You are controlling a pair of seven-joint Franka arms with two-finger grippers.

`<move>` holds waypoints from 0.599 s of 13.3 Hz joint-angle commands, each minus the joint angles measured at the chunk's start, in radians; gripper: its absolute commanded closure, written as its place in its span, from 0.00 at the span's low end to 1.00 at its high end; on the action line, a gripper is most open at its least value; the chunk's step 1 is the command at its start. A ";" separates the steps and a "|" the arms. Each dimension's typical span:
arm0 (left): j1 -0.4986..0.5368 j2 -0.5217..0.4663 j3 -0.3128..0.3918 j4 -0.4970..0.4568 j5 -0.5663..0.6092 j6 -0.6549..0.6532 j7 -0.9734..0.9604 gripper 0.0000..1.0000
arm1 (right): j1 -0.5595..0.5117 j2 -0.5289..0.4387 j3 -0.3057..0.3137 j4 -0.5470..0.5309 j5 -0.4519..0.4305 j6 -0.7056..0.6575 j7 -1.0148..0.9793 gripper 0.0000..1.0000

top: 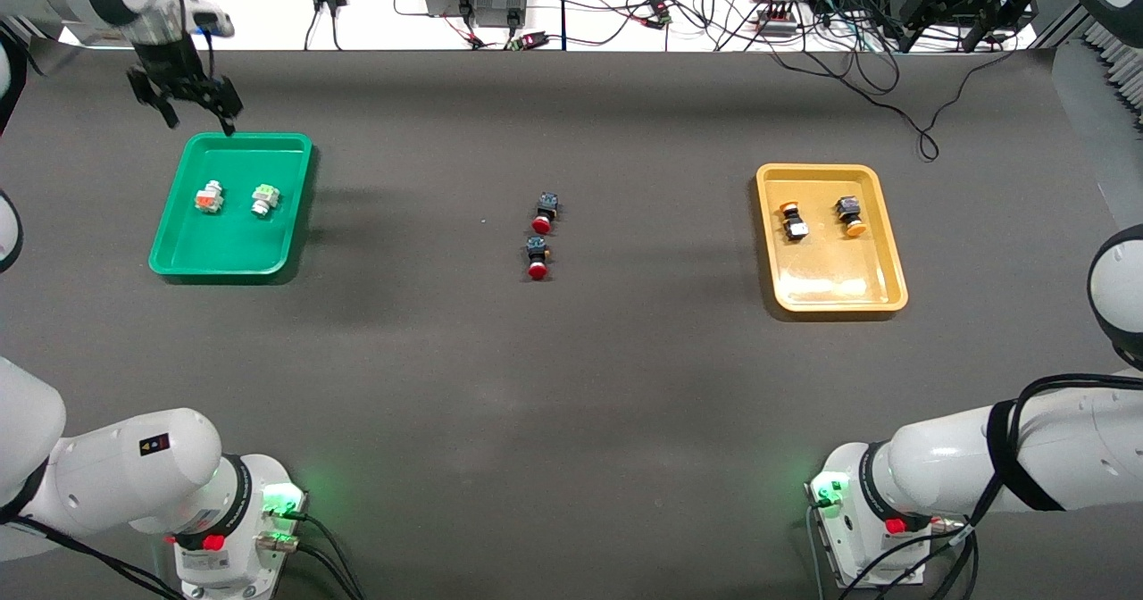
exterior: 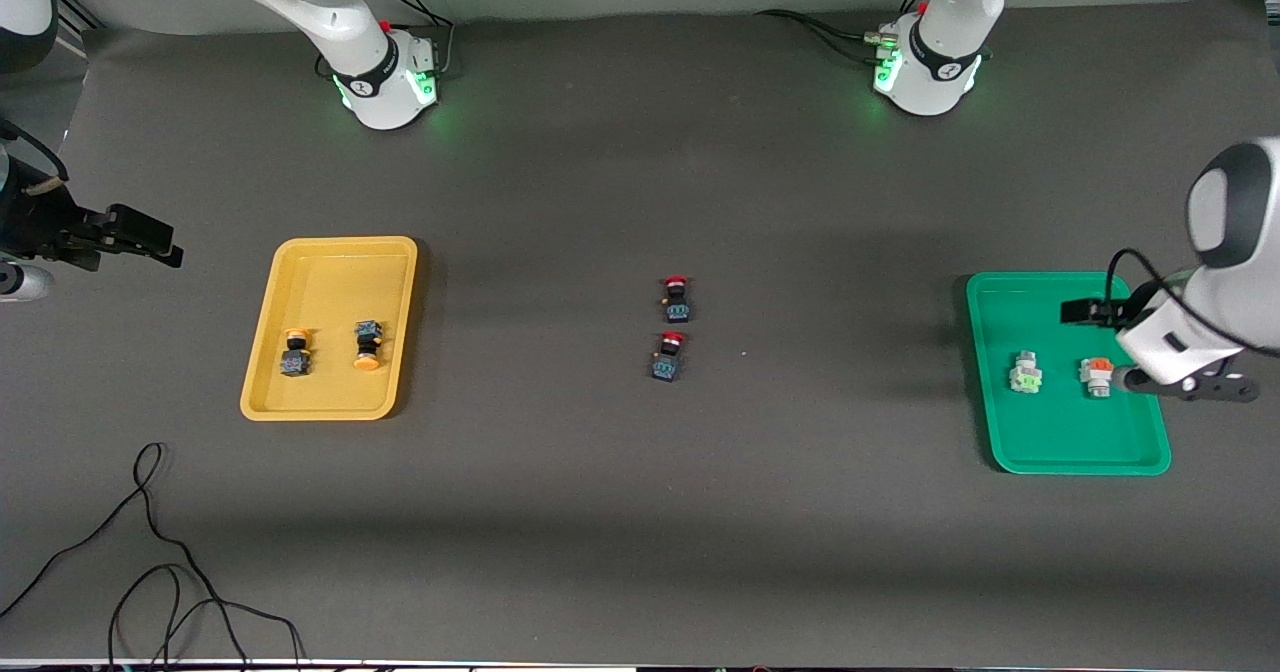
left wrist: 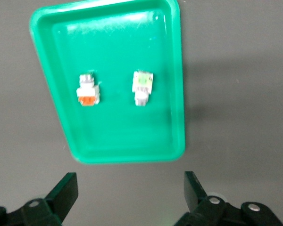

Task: Place green and yellow buttons in trays
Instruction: 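Carry the green button to the green tray and open the left gripper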

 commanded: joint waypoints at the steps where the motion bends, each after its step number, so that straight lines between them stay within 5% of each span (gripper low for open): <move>1: -0.009 0.011 -0.034 0.189 -0.018 -0.202 0.000 0.00 | 0.010 0.005 -0.003 0.013 -0.018 -0.001 0.026 0.00; 4: -0.011 0.011 -0.046 0.311 -0.068 -0.319 -0.002 0.00 | 0.012 0.005 -0.003 0.013 -0.018 -0.003 0.027 0.00; 8: -0.011 0.000 -0.076 0.326 -0.096 -0.339 -0.003 0.00 | 0.012 0.005 -0.004 0.013 -0.018 -0.003 0.026 0.00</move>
